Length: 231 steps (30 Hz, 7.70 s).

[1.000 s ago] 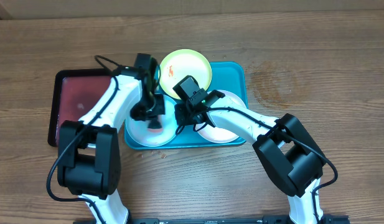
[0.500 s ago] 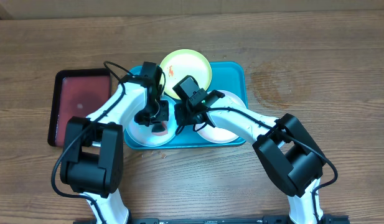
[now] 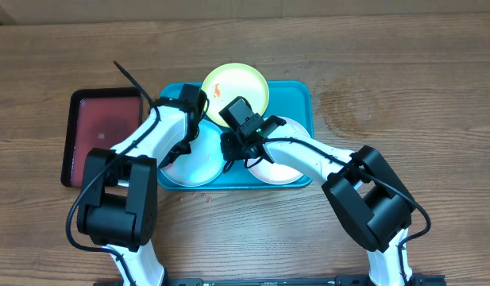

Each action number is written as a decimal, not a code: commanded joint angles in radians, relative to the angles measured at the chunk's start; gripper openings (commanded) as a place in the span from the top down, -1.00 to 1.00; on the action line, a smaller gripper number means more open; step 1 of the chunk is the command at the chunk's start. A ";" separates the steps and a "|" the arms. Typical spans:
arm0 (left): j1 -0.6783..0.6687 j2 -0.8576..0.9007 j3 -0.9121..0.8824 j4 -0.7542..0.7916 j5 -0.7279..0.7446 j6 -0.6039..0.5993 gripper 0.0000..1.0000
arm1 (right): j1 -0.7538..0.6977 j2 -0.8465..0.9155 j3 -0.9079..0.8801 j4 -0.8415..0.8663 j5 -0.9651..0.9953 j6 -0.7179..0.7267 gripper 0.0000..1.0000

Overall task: Clean dirty plates on tray and stack at the side
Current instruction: 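Return the sponge to the red water tray with the left gripper, then lift the light blue plate off the teal tray with the right gripper, then place the light blue plate on the table right of the tray, then move the right gripper to the yellow plate rim and grasp it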

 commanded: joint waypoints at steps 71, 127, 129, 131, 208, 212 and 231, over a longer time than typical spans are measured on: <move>0.582 0.041 0.567 -0.318 0.600 0.122 -1.00 | 0.018 0.153 0.297 -0.174 0.154 -0.149 -0.24; 0.620 0.041 0.567 -0.247 0.477 0.032 -1.00 | 0.360 0.109 0.697 -0.411 1.434 -0.805 0.93; 0.632 0.041 0.567 -0.249 0.477 0.032 -1.00 | 0.360 0.109 0.697 -0.409 1.434 -0.805 0.93; 0.642 0.041 0.567 -0.247 0.483 0.032 -0.99 | 0.360 0.109 0.697 -0.396 1.435 -0.806 0.93; 0.626 0.045 0.565 -0.251 0.519 0.032 -0.99 | -0.377 0.138 0.526 -0.376 0.003 0.334 -0.36; 0.626 0.045 0.565 -0.254 0.519 0.032 -1.00 | -0.298 0.170 0.526 -0.388 0.063 0.467 -0.34; 0.626 0.045 0.565 -0.257 0.520 0.031 -0.99 | -0.144 0.258 0.526 -0.355 0.177 0.734 -0.14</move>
